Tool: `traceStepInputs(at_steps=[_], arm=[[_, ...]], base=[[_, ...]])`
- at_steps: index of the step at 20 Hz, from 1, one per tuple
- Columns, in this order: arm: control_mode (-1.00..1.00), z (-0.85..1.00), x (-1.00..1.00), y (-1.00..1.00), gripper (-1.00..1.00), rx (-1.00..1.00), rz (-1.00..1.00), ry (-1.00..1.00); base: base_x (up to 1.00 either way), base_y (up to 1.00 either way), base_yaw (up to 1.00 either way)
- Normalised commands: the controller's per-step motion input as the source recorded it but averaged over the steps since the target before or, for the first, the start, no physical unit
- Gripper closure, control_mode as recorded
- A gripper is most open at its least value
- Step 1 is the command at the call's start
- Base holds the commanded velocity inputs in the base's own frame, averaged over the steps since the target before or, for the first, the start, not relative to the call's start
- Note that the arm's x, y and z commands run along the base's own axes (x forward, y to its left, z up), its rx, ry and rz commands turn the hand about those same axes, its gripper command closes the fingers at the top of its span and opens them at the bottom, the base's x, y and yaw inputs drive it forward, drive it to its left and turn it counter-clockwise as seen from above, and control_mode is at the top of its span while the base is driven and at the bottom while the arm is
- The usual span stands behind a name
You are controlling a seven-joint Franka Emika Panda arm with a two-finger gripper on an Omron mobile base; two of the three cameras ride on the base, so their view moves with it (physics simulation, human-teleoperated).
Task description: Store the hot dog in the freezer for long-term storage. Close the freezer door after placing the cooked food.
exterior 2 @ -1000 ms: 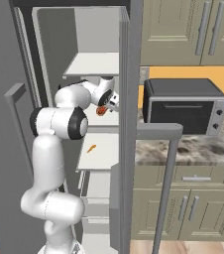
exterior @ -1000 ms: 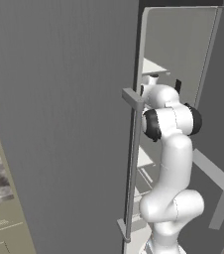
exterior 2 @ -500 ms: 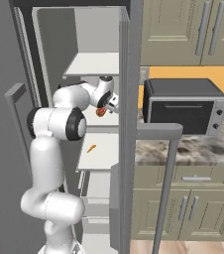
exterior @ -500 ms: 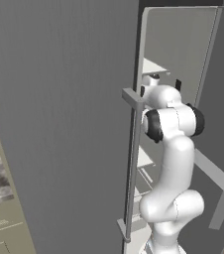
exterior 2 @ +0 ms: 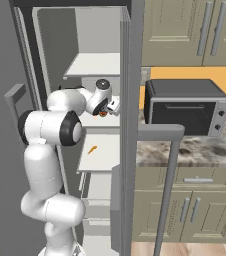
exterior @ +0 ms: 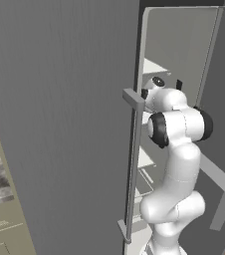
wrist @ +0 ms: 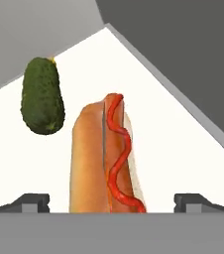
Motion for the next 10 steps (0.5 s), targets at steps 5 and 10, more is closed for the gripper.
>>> traceStepInputs(at_steps=[5,10], arm=[[-1.00,0.09,-0.25,0.00,-1.00,0.00,-0.02,-0.18],[-1.00,0.27,-0.45,0.00,-1.00,0.00,-0.01,-0.12]], base=[[0.00,0.00,0.00],[0.00,0.00,0.00]])
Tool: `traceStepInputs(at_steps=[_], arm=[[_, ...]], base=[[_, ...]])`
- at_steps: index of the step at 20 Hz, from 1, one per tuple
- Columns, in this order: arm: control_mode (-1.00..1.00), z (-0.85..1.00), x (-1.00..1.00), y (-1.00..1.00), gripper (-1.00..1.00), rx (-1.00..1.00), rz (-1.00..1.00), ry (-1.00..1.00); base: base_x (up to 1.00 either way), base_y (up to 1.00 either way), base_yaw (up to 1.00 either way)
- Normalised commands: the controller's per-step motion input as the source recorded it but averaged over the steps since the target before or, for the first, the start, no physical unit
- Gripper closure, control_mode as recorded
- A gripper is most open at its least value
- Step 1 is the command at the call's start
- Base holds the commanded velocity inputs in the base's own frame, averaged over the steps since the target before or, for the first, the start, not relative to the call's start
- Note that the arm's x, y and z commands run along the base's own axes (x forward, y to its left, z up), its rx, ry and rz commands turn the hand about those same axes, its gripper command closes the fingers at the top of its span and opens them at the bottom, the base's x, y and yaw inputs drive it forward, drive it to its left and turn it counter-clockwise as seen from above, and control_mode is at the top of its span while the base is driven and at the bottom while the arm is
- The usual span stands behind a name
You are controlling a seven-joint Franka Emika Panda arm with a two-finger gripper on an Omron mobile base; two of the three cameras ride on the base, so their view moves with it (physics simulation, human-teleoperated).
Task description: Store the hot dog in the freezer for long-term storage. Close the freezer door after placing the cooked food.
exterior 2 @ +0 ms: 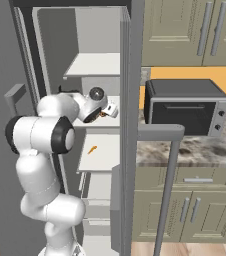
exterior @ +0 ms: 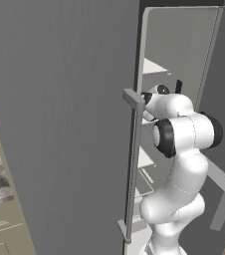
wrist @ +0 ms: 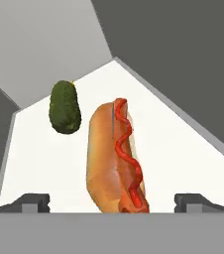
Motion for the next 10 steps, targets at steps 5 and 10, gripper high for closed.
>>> traceStepInputs(at_steps=[5,10], arm=[[-1.00,0.60,-0.70,0.00,-1.00,0.00,0.00,-0.01],[-1.00,0.79,-0.97,0.00,-1.00,0.00,0.00,-0.05]], base=[[0.00,0.00,0.00],[0.00,0.00,0.00]])
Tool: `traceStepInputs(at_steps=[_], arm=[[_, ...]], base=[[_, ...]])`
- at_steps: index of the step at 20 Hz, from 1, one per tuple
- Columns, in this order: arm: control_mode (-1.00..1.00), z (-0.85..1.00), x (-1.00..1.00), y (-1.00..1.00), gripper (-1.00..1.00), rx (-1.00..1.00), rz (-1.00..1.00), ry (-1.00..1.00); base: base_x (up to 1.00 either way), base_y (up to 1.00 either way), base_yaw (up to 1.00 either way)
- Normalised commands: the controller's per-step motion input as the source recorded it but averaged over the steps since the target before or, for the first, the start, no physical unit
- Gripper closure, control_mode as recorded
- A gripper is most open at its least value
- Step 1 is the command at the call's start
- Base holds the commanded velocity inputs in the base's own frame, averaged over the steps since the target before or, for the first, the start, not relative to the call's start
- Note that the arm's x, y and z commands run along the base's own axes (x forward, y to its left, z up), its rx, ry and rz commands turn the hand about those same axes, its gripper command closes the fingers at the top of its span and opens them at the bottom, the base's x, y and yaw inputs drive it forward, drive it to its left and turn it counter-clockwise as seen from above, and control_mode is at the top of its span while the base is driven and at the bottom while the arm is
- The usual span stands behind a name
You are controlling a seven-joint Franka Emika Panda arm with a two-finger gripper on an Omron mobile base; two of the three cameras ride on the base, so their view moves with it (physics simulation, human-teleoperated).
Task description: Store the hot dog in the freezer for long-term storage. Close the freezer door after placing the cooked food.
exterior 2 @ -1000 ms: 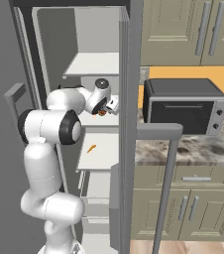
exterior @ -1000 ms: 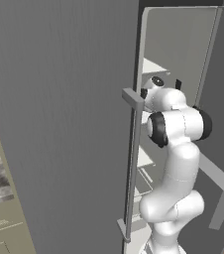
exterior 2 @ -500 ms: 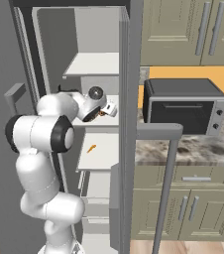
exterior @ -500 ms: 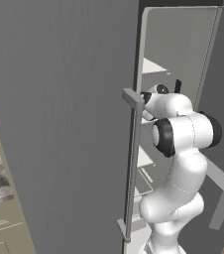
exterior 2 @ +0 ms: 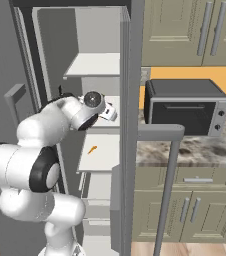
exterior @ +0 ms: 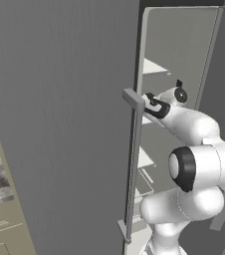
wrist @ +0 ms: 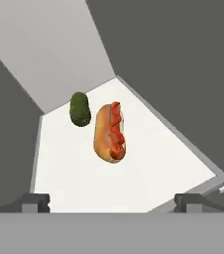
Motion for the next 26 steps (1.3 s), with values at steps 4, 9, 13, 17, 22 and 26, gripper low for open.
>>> traceStepInputs(at_steps=[4,9,13,17,22,26], arm=[[-1.00,0.84,-0.95,0.00,-1.00,-0.03,0.00,-0.01],[-1.00,0.94,-0.97,0.02,-1.00,-0.10,0.00,0.05],[-1.00,0.90,-0.89,0.06,-1.00,-0.11,0.00,0.24],[-1.00,0.57,-0.84,0.13,-1.00,-0.11,0.00,0.39],[-1.00,0.15,-0.98,0.12,-1.00,-0.06,0.02,0.36],[-1.00,-0.18,-0.82,0.22,-1.00,0.00,0.12,0.32]], base=[[0.00,0.00,0.00],[0.00,0.00,0.00],[0.00,0.00,0.00],[0.00,0.00,0.00],[0.00,0.00,0.00],[0.00,0.00,0.00]])
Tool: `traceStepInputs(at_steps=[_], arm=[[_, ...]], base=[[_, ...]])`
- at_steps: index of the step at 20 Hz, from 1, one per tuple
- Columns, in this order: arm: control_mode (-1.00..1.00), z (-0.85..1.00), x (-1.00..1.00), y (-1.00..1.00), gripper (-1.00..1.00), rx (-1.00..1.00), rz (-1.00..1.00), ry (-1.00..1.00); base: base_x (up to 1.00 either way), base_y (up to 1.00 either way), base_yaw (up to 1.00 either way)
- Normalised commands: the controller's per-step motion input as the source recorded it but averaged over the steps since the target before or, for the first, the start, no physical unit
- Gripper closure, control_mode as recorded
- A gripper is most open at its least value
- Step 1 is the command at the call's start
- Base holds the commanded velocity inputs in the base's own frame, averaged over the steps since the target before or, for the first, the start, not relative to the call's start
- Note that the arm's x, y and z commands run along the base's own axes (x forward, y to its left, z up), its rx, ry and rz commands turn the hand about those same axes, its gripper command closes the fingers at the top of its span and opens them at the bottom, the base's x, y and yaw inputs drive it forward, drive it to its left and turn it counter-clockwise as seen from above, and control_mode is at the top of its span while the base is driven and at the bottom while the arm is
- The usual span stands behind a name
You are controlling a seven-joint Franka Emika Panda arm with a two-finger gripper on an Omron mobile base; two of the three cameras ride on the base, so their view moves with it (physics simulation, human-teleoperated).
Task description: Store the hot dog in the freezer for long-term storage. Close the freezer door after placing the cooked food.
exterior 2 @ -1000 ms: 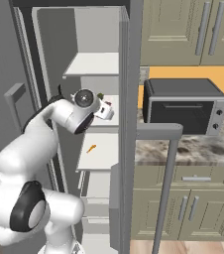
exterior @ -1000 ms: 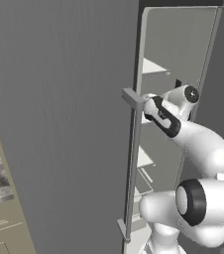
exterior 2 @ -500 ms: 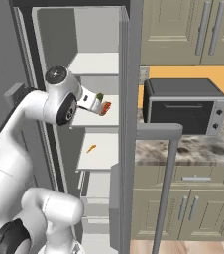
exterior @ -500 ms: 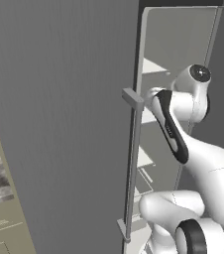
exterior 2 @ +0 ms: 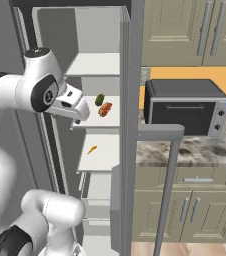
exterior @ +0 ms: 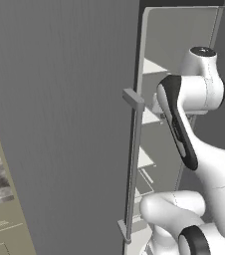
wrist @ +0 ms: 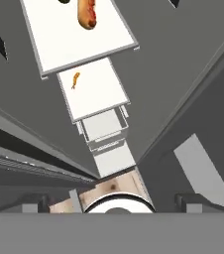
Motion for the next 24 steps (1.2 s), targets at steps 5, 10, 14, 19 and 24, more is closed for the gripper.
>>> traceStepInputs(at_steps=[5,10,14,19,24], arm=[[-1.00,-0.35,-0.67,0.21,-1.00,0.01,0.19,0.04],[-1.00,-0.34,-0.62,0.15,-1.00,0.00,0.21,0.00],[-1.00,-0.36,-0.61,0.27,-1.00,0.00,0.23,0.00],[-1.00,-0.25,-0.18,0.22,-1.00,-0.01,0.13,0.06],[-1.00,-0.22,0.00,0.00,-1.00,-0.08,-0.01,0.01]], base=[[0.00,0.00,0.00],[0.00,0.00,0.00],[0.00,0.00,0.00],[0.00,0.00,0.00],[0.00,0.00,0.00]])
